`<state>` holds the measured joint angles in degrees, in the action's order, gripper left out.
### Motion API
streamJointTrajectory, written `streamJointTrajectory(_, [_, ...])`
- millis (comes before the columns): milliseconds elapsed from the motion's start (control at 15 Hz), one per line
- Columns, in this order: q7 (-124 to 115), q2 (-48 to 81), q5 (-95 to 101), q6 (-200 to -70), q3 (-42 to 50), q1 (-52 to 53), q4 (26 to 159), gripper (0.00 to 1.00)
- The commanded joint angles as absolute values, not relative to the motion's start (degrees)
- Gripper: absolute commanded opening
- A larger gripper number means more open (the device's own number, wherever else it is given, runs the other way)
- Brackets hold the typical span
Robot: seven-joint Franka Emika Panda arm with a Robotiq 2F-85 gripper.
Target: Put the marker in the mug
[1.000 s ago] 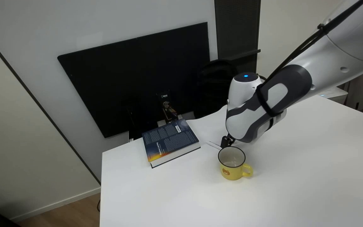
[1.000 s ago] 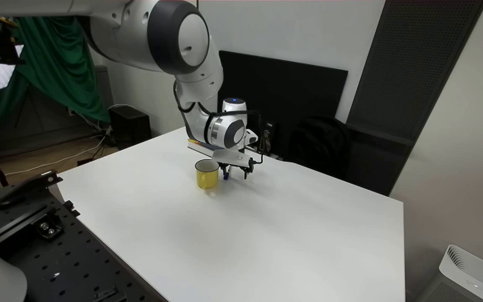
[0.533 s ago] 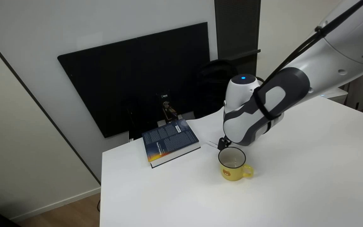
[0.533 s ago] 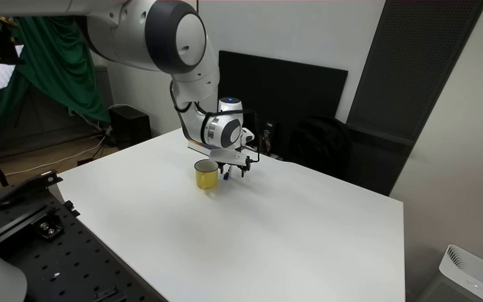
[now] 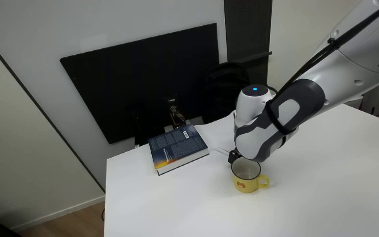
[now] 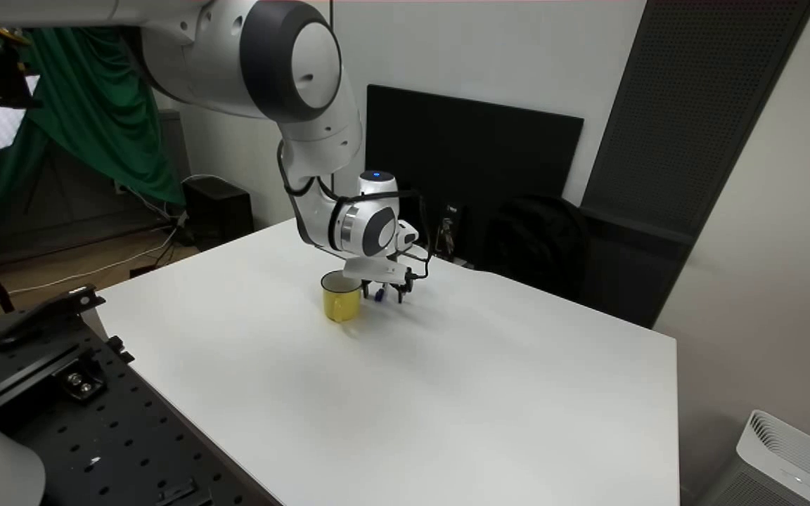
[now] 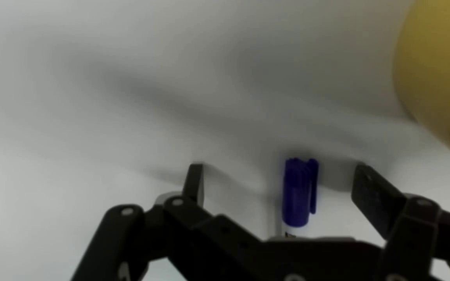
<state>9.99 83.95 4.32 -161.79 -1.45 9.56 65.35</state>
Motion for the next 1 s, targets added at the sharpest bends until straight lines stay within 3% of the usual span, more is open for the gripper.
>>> streamJointTrajectory(0, [8.2,83.9,5.3,-162.5,-0.6,9.5,66.4,0.67])
streamJointTrajectory(600, [5.6,85.0,5.1,-161.1,2.2,9.5,64.6,0.05])
streamJointTrajectory(667, [5.3,85.0,5.1,-161.0,2.5,9.4,64.7,0.02])
streamJointTrajectory(933, [4.6,85.1,4.9,-160.6,2.4,9.1,64.7,0.06])
